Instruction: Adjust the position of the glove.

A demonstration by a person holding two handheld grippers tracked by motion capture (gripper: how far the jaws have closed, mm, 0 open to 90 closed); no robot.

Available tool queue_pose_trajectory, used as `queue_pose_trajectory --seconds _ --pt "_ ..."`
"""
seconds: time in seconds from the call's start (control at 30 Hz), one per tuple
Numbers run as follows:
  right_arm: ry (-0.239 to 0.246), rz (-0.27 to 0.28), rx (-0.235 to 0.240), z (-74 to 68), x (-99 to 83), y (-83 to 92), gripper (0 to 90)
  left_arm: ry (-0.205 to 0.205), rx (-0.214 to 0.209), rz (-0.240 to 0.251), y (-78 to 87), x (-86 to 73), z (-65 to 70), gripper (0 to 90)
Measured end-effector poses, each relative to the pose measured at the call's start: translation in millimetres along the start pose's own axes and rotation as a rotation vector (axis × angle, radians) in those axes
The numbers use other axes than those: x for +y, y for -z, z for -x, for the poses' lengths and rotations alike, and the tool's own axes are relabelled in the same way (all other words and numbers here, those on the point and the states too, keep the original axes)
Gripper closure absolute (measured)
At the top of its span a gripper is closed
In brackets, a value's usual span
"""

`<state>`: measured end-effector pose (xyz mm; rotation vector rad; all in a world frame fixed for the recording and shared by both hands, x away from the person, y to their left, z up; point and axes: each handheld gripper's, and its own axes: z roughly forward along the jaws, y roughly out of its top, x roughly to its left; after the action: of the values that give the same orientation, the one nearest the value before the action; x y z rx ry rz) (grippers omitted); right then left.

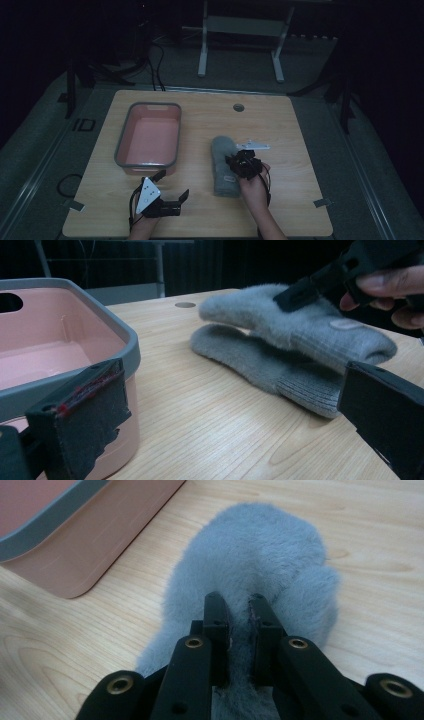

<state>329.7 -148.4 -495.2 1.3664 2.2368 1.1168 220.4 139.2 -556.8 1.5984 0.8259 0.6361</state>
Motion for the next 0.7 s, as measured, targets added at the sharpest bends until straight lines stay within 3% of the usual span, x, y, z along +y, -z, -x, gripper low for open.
queue_pose_trajectory --seconds 0.13,0.4,0.53,0.7 --pt "0.008 -0.016 -0.005 -0.2 -3.0 -7.0 80.8 -0.002 -0.001 -0.001 -0.1 0.0 0.4 0.3" --pt "0.032 -0.095 0.02 2.9 -13.8 -25.2 61.4 -0.002 -0.004 -0.007 -0.4 -0.4 0.4 0.3" --pt "0.02 -0.087 0.024 4.2 -16.2 -26.6 54.9 -0.001 -0.006 -0.005 -0.4 -0.4 0.5 0.3" --pt "0.06 -0.093 0.024 2.1 -17.5 -30.8 48.3 0.002 -0.008 -0.009 -0.6 -0.5 0.7 0.3"
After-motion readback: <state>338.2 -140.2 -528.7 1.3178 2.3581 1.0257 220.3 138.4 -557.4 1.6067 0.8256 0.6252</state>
